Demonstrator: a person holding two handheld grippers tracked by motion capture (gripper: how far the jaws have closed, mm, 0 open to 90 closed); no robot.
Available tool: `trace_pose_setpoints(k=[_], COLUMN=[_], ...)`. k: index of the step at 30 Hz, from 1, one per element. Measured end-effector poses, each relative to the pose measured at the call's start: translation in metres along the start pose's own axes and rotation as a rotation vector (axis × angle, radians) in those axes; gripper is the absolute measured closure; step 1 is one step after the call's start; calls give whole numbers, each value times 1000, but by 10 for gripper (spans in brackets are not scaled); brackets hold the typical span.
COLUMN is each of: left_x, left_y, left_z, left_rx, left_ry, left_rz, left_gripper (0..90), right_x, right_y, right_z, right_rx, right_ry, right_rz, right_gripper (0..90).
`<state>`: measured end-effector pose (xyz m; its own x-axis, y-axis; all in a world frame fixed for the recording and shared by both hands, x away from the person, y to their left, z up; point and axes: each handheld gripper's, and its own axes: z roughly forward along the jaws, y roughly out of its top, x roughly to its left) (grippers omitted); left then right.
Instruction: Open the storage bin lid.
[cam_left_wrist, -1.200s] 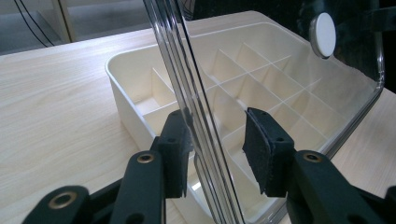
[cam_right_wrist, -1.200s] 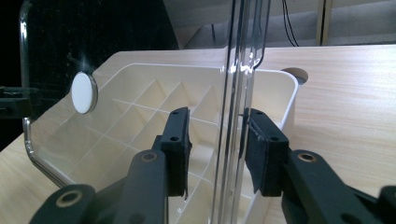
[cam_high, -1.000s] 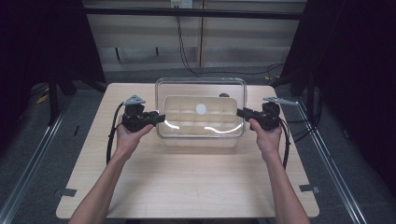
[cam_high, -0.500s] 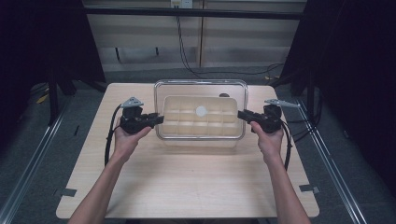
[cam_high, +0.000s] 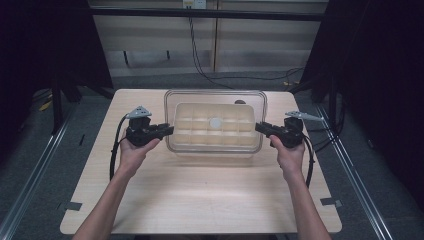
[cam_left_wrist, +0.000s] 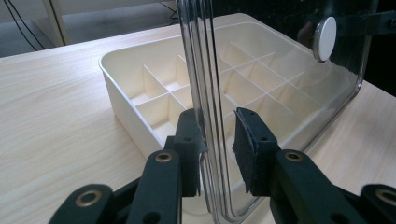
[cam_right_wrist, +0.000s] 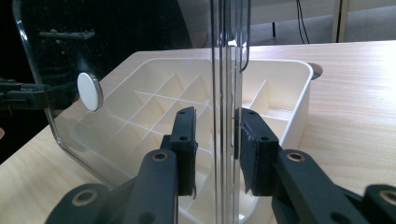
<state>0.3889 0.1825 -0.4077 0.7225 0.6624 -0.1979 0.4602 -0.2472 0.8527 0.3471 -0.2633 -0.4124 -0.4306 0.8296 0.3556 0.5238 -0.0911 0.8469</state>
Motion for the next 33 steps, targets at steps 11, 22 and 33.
trace_pose_setpoints(k=[11, 22, 33], left_x=[-7, -15, -18], left_y=[-4, -5, -8], left_z=[-3, -14, -23], left_rx=[9, 11, 27], left_ry=[0, -8, -3], left_rz=[9, 11, 44], left_gripper=[720, 724, 724], right_x=[3, 11, 20], right_y=[2, 3, 4], right_z=[-8, -18, -24], right_rx=[-7, -7, 10], right_ry=[4, 11, 23], right_rz=[-5, -17, -47], right_gripper=[695, 698, 704])
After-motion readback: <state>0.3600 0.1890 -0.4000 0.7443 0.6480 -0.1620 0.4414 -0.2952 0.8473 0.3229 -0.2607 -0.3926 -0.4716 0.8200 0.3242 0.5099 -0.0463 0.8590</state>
